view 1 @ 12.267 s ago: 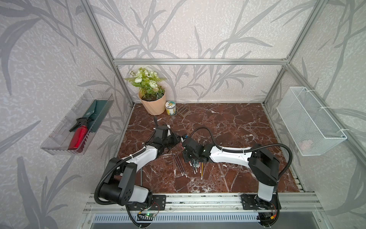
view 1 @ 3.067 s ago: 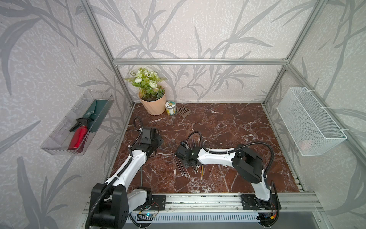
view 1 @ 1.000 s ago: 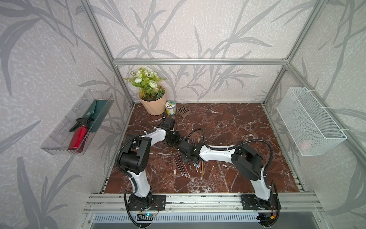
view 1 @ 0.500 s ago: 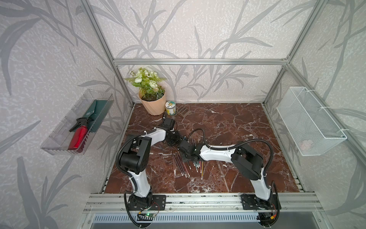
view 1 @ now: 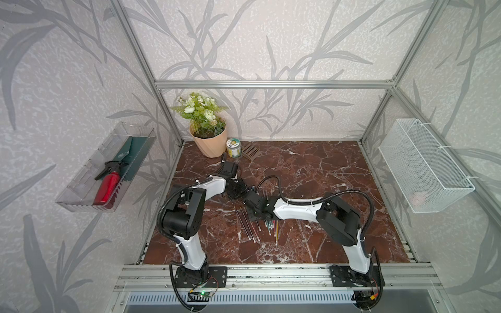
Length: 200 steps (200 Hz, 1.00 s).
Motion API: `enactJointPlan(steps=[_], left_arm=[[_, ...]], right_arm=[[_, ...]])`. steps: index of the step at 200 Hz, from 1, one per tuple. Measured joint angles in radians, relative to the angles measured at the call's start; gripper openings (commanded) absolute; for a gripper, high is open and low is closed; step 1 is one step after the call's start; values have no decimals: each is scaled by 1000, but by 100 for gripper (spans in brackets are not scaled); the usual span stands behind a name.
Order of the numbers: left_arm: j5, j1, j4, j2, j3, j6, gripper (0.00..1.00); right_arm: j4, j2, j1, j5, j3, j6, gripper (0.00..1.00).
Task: Remove the protective cover of the pencils
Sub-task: Remove the protective sleeve from the pencil.
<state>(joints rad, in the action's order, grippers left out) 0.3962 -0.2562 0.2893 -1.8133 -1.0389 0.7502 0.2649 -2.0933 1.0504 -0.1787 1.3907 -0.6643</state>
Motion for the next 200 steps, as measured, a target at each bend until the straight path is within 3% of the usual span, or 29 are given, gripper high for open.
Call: enactJointPlan(steps=[200], left_arm=[[46, 14, 32, -63, -56, 8, 16]], right_arm=[[-35, -18, -46, 58, 16, -27, 0]])
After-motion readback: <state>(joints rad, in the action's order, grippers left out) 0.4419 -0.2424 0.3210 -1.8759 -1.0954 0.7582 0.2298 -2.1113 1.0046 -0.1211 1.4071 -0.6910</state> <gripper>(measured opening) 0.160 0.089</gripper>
